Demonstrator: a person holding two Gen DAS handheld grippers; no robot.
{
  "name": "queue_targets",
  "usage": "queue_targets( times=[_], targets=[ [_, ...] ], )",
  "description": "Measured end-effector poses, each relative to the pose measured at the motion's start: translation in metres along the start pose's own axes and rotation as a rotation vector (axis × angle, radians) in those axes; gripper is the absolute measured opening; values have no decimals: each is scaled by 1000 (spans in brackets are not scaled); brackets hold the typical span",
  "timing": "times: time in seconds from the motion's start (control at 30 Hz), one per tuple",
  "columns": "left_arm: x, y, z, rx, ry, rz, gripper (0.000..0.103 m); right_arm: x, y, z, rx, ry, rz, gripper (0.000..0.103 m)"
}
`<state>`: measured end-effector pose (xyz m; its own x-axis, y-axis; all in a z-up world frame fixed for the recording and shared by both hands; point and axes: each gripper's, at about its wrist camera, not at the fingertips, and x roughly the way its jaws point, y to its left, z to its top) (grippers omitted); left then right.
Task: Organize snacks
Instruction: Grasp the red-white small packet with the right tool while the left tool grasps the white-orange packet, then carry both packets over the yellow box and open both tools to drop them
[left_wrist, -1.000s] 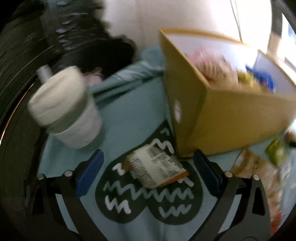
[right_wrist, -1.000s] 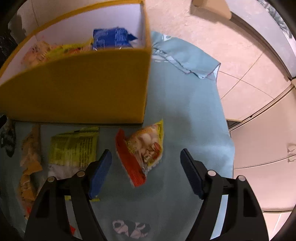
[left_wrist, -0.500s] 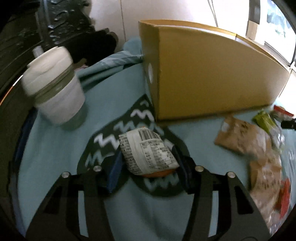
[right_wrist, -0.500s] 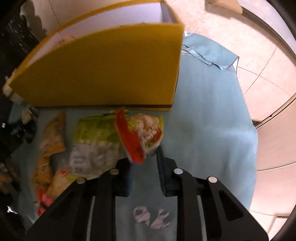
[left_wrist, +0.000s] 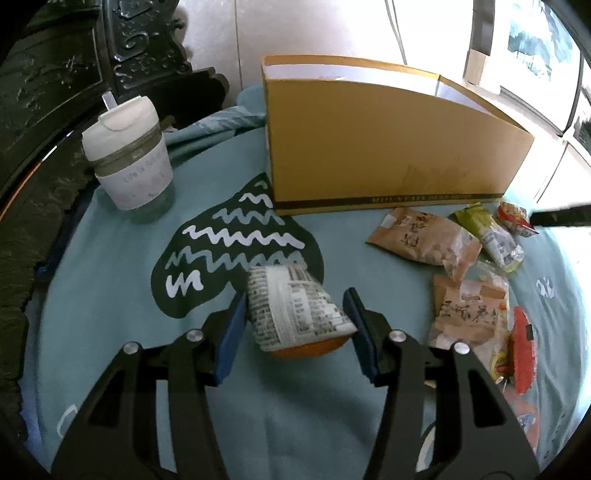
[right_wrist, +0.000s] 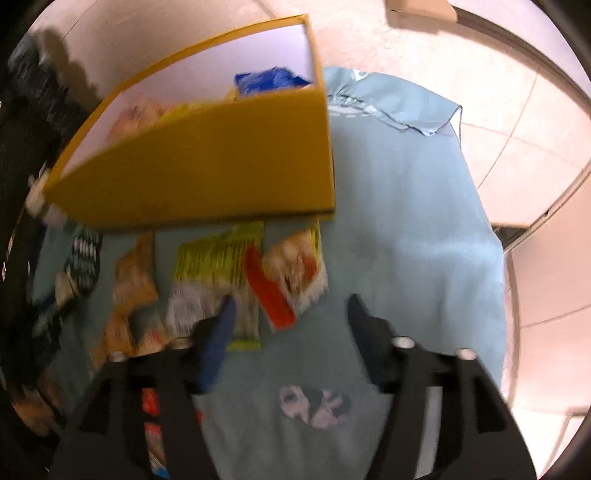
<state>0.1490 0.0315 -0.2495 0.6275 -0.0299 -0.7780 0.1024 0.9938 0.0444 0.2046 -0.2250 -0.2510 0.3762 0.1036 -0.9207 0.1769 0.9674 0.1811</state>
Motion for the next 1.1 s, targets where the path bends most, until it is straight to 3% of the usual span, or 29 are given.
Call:
queue_targets(
  times=[0.1,0.13,0.2,0.23,0.27,0.43,0.57,0.63,0.7,0.8,0.87,1.1],
  targets=[
    [-5,-3,-1,8,6,5,53,16,1,18,75,18,-14,64],
    [-5,-2,1,8,7,2,49,24,4,20,84,31,-31,64],
    [-6,-2,1,5,20,0,49,39,12,21,51,67,-52,63],
    [-6,-2,1,8,24,1,49,44,19,20,6,78,-71,55],
    [-5,-2,1,12,28,2,49,43,22,19,-18,70,-74,54],
    [2,14,-6,-33,47,24,50,37,19,8,-63,80,-34,47],
    [12,20,-17,-55,69,10,87,32,6,-11,-50,91,28,47],
    [20,16,-19,-22,102,49,92,31,1,-18,-42,92,26,48],
    [24,24,-20,-60,108,48,97,30,1,-21,-42,94,21,48],
    [21,33,-21,-104,93,21,86,28,1,-26,-40,98,12,47],
    [16,35,-19,-105,78,8,44,29,6,-30,-41,90,3,47],
    [-4,27,-11,-150,30,-97,42,12,19,-40,-44,46,39,47]
  ],
)
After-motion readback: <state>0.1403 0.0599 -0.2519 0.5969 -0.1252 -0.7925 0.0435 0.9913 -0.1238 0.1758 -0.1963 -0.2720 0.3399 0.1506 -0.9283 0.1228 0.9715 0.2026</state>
